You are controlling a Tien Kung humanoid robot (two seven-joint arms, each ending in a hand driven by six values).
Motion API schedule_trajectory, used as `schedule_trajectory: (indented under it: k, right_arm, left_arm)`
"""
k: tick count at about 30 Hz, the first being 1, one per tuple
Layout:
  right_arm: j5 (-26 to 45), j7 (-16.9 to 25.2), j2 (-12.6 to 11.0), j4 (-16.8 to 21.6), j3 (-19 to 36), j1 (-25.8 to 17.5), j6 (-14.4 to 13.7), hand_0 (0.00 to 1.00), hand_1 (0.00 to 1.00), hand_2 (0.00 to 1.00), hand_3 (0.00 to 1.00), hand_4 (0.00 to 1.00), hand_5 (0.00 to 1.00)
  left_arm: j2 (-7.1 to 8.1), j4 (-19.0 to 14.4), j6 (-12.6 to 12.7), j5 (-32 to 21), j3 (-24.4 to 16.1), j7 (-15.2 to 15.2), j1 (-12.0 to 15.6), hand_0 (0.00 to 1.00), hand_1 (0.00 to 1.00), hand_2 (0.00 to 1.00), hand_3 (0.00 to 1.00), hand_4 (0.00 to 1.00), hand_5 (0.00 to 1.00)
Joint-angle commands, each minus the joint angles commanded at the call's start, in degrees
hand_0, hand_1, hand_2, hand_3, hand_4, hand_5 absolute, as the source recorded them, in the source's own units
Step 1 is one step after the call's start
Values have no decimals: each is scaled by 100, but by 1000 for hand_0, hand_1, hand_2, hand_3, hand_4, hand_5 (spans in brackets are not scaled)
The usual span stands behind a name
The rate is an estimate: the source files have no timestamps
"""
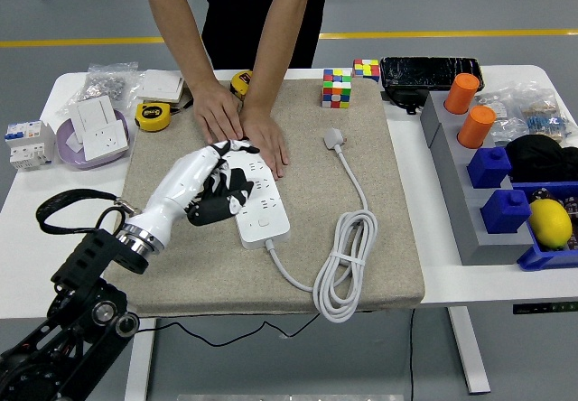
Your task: Pick up the plug,place it near the board,insert it into the board,press the button
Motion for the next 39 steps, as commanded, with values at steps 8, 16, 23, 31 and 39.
schedule_trajectory:
  k: [8,16,23,31,39]
  right_arm:
    - [-25,-10,5,0,23,-8,4,772,683,704,676,998,824]
    - [-10,-3,-9,0,-6,3,5,772,683,704,676,998,823]
    - [7,-3,-16,0,-41,3,5,772,683,704,675,998,823]
    - [10,-4,-10,0,-57,-9,6,772,683,704,676,998,824]
    - [8,-5,-20,0,-27,4,3,772,684,704,677,998,824]
  left_arm:
    - [-185,724,-122,-1889,-798,-697,78,891,955,903,844,998,603]
    - [-222,1205,-352,-3825,-1266,-949,81,971,998,979,922,998,723]
    - [-241,1457,-438,-5064,-1448,-970,73,998,998,996,948,998,780]
    - [-235,1539,-440,-4974,-1505,-930,107,995,998,978,940,998,798]
    - [-210,1596,-460,-4949,-1520,-915,81,992,998,972,937,998,792]
